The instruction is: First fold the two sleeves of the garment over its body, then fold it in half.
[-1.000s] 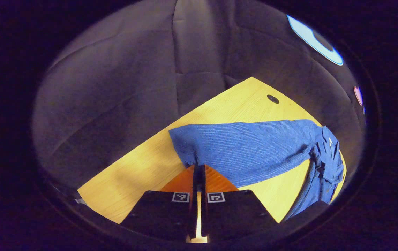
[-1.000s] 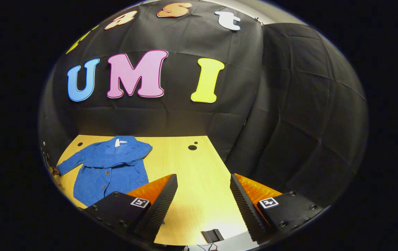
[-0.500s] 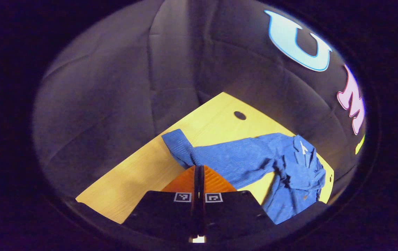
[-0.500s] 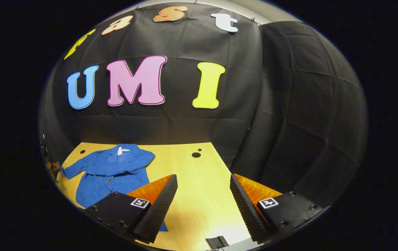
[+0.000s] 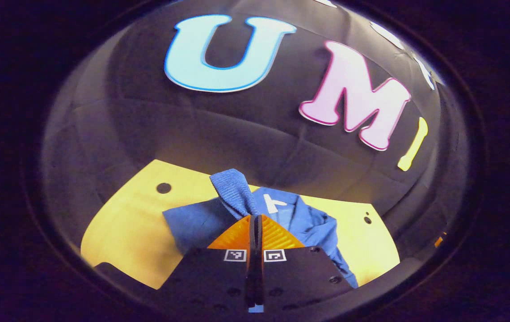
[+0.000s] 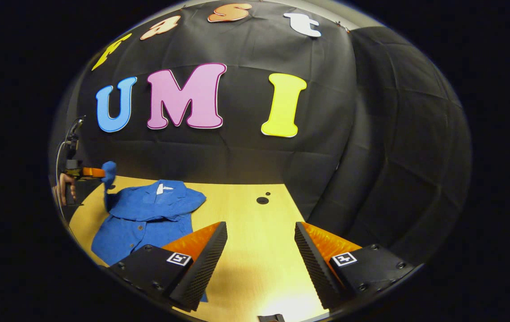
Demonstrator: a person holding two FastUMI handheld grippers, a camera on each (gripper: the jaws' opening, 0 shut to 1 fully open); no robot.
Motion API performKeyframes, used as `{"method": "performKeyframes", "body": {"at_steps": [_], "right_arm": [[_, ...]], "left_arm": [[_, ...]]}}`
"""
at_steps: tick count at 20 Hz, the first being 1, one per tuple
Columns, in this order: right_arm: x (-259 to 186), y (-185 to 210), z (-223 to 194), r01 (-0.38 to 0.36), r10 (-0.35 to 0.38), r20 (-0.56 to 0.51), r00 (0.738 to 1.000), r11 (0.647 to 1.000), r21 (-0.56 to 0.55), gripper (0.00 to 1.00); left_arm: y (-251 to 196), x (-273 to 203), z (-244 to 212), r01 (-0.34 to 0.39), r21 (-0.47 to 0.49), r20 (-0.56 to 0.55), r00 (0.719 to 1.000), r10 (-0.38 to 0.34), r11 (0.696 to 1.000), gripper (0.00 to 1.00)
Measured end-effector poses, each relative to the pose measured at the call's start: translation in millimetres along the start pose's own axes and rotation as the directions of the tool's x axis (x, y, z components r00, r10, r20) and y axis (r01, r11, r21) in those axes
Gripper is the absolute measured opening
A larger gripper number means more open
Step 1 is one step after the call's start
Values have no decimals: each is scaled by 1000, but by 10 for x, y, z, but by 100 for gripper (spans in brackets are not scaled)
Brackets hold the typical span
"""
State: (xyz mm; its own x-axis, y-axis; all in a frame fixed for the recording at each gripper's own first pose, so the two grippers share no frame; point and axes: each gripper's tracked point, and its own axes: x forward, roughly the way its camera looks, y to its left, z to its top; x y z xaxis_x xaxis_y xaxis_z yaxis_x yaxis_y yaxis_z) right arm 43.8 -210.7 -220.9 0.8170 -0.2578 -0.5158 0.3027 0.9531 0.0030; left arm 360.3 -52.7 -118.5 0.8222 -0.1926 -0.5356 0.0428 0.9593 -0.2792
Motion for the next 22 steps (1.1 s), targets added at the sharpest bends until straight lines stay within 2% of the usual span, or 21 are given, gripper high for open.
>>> {"method": "performKeyframes", "body": {"at_steps": [3, 5, 6, 7, 8, 10, 11, 15, 18, 20, 22], "right_arm": [[107, 91, -243, -52, 53, -48, 997, 998, 22, 97], [119, 91, -333, -72, 74, -70, 995, 997, 31, 98], [114, 96, -387, -89, 92, -83, 992, 995, 41, 98], [109, 95, -420, -96, 100, -92, 991, 994, 48, 97], [128, 78, -460, -103, 107, -97, 989, 993, 51, 98], [172, 107, -555, -109, 117, -120, 986, 992, 66, 97], [157, 127, -619, -115, 125, -134, 983, 990, 77, 97], [119, 380, -916, -138, 159, -192, 968, 983, 117, 98], [128, 578, -1221, -135, 159, -269, 950, 985, 107, 98], [111, 779, -1431, -152, 184, -323, 928, 981, 119, 98], [128, 953, -1708, -171, 196, -389, 900, 980, 98, 98]], "left_arm": [[-817, 346, -34, 97, 54, -26, 995, -96, 994, 0], [-1120, 479, -45, 129, 77, -32, 991, -127, 989, 0], [-1293, 537, -80, 143, 83, -34, 989, -141, 986, 4], [-1463, 592, -105, 161, 85, -37, 987, -158, 983, 15], [-1545, 638, -110, 166, 89, -30, 986, -164, 982, 20], [-1546, 439, -122, 148, 104, -17, 989, -147, 983, 64], [-1504, 537, -136, 125, 118, -12, 992, -124, 985, 86], [-1067, 79, -314, 3, 171, 15, 1000, -5, 985, 85], [-496, -455, -677, -118, 262, 9, 993, 120, 958, 85], [-232, -811, -1133, -117, 274, -66, 988, 140, 955, 85], [76, -1149, -1619, -118, 239, -143, 978, 155, 964, 86]]}}
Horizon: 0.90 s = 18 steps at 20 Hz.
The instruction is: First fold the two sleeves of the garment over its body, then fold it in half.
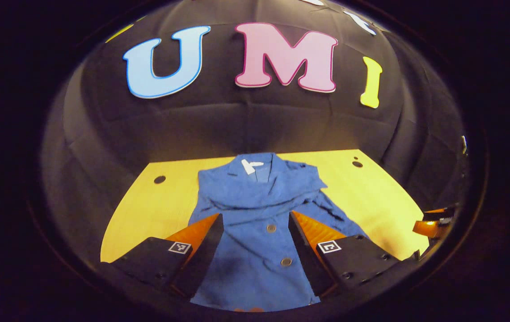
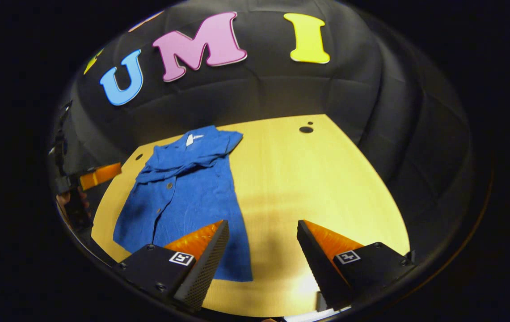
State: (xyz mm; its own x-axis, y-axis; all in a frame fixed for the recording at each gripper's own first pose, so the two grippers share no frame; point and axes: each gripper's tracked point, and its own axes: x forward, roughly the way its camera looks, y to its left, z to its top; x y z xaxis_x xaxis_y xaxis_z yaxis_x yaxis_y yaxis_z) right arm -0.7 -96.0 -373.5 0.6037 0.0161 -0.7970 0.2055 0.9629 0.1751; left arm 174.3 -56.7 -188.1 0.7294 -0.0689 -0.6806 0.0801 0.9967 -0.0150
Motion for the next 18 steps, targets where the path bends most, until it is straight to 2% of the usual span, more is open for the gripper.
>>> {"method": "performKeyframes", "body": {"at_steps": [1, 3, 6, 8, 10, 11, 12, 13, 14, 15, 16, 18], "right_arm": [[72, 42, -168, 5, -6, -54, 999, 1000, -30, 98], [161, 100, -468, 6, -20, -154, 988, 996, -88, 99], [264, 172, -640, 1, -30, -214, 976, 991, -135, 99], [393, 179, -773, 11, -44, -259, 965, 992, -128, 98], [396, 221, -1013, 3, -26, -350, 937, 998, -65, 98], [391, 201, -1108, 24, -45, -382, 923, 998, -61, 99], [447, 239, -988, 26, -43, -326, 944, 998, -54, 99], [480, 265, -1027, 14, -31, -336, 941, 998, -54, 100], [450, 214, -1069, 23, -51, -347, 936, 996, -85, 97], [465, 205, -1059, 21, -59, -341, 938, 993, -116, 100], [420, 203, -1080, 18, -68, -353, 933, 989, -145, 97], [429, 233, -1091, 38, -78, -355, 932, 992, -118, 99]], "left_arm": [[115, -83, -288, -10, -26, -46, 999, 9, 1000, 85], [406, -189, -816, -78, -93, -136, 989, 65, 993, 85], [671, -241, -1333, -120, -212, -241, 968, 67, 970, 85], [790, -164, -1527, -142, -216, -284, 956, 77, 966, 86], [783, -31, -1593, -125, -220, -322, 945, 49, 967, 84], [758, 31, -1604, -117, -219, -336, 941, 38, 969, 84], [760, 43, -1650, -110, -218, -349, 937, 28, 970, 86], [758, 55, -1668, -101, -217, -363, 932, 16, 971, 86], [745, 80, -1678, -94, -214, -372, 928, 8, 972, 86], [756, 107, -1664, -104, -192, -374, 927, 25, 976, 86], [726, 132, -1682, -90, -173, -378, 926, 18, 981, 86], [675, 130, -1675, -70, -128, -372, 928, 17, 989, 82]]}}
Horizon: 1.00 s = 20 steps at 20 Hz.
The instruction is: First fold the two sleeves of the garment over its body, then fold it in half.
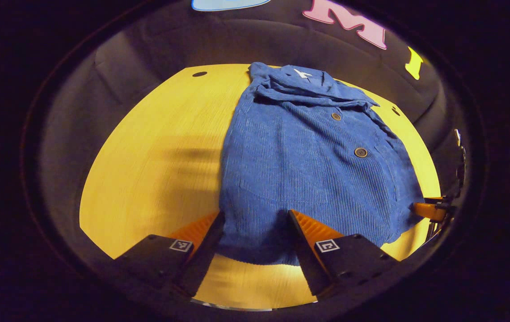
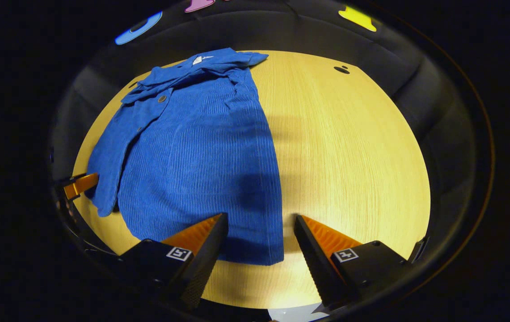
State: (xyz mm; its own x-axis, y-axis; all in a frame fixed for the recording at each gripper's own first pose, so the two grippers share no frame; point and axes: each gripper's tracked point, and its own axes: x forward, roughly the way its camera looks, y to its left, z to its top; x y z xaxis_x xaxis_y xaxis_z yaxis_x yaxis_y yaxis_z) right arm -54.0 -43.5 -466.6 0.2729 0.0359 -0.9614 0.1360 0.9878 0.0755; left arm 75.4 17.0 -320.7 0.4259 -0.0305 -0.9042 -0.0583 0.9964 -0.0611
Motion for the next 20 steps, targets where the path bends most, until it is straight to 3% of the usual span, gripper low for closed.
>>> {"method": "performKeyframes", "body": {"at_steps": [1, 2, 4, 5, 6, 7, 8, 10, 13, 17, 20], "right_arm": [[-1, 30, 14, 3, -3, -1, 1000, 1000, 14, 96], [9, 67, 23, -3, 3, -5, 1000, 1000, 20, 83], [21, 181, 53, -48, 47, 18, 999, 998, 31, 44], [11, 178, 71, -35, 33, 38, 999, 998, 45, 26], [33, 245, 94, -55, 53, 60, 997, 998, 42, 8], [34, 305, 66, -84, 82, 61, 995, 996, 24, 6], [37, 305, 77, -89, 87, 71, 994, 996, 20, 5], [43, 288, 98, -91, 89, 68, 994, 995, 34, 5], [-70, 394, 238, -152, 145, 77, 986, 984, 95, 5], [-362, 463, 908, -221, 196, 193, 961, 968, 116, 5], [-466, 529, 1563, -253, 221, 290, 931, 964, 78, 5]], "left_arm": [[7, 45, 13, -13, -3, 3, 1000, 13, 1000, 67], [-12, 81, 27, -18, -37, 17, 1000, 19, 999, 51], [-146, 61, 35, 22, -130, 30, 999, -18, 991, 22], [-236, 77, 40, 66, -146, 41, 997, -61, 987, 8], [-296, 57, 13, 96, -166, 51, 995, -88, 981, 9], [-343, 62, 22, 124, -192, 59, 992, -115, 973, 0], [-405, 59, -1, 155, -205, 54, 988, -147, 966, 0], [-396, 39, 2, 148, -203, 45, 989, -142, 968, 0], [-397, -63, 91, 156, -178, 54, 987, -148, 972, 0], [-423, -349, 612, 181, -112, 137, 977, -165, 977, 0], [-397, -495, 1154, 159, -31, 198, 969, -150, 987, 0]]}}
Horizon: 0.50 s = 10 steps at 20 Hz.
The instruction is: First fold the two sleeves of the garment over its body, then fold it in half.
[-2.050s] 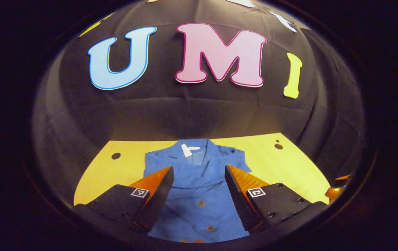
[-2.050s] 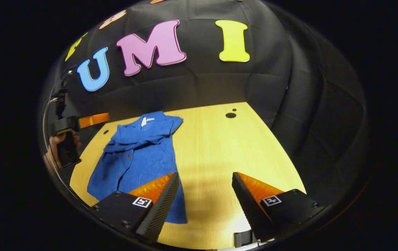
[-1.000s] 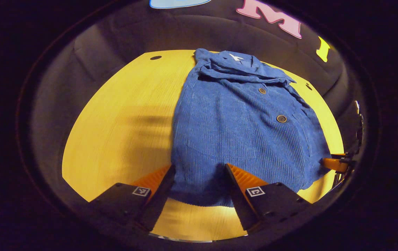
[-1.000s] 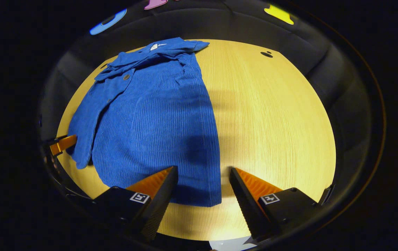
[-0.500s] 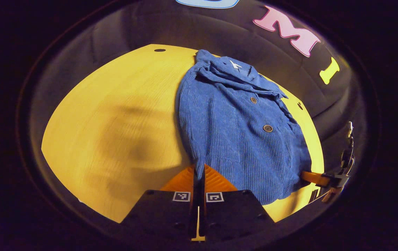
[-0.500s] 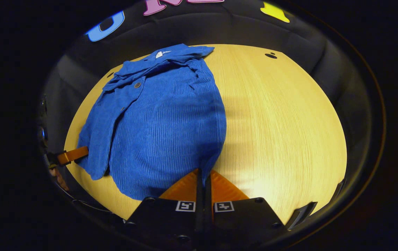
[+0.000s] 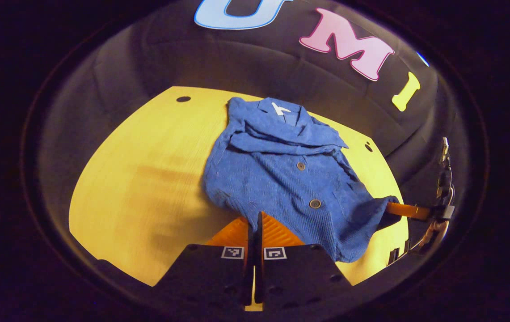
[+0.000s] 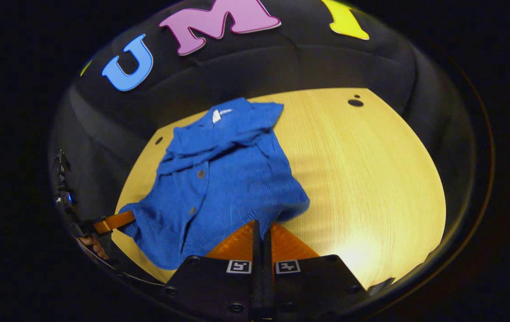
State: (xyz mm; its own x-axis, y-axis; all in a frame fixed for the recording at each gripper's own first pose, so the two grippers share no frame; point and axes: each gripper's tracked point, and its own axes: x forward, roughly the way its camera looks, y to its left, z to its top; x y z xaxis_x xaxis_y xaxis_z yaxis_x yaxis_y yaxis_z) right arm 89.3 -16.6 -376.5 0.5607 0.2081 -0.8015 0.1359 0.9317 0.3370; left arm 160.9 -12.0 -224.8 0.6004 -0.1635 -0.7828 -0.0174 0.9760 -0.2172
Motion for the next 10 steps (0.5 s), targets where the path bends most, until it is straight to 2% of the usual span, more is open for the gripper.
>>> {"method": "performKeyframes", "body": {"at_steps": [3, 4, 5, 6, 10], "right_arm": [[170, 115, 619, -36, 35, 76, 996, 999, 3, 5], [243, 149, 842, -44, 42, 103, 994, 999, 14, 0], [318, 167, 1094, -52, 49, 134, 990, 998, 26, 5], [399, 194, 1317, -58, 53, 164, 985, 998, 29, 5], [825, 148, 2125, -40, 35, 242, 970, 999, 14, 4]], "left_arm": [[-38, 58, 679, -13, 65, 76, 997, 8, 998, 0], [-40, 96, 895, -32, 74, 93, 995, 25, 997, 0], [-47, 138, 1134, -42, 89, 117, 993, 32, 995, 0], [-44, 175, 1367, -54, 104, 147, 988, 38, 993, 0], [24, 517, 2186, -100, 177, 230, 971, 58, 979, 0]]}}
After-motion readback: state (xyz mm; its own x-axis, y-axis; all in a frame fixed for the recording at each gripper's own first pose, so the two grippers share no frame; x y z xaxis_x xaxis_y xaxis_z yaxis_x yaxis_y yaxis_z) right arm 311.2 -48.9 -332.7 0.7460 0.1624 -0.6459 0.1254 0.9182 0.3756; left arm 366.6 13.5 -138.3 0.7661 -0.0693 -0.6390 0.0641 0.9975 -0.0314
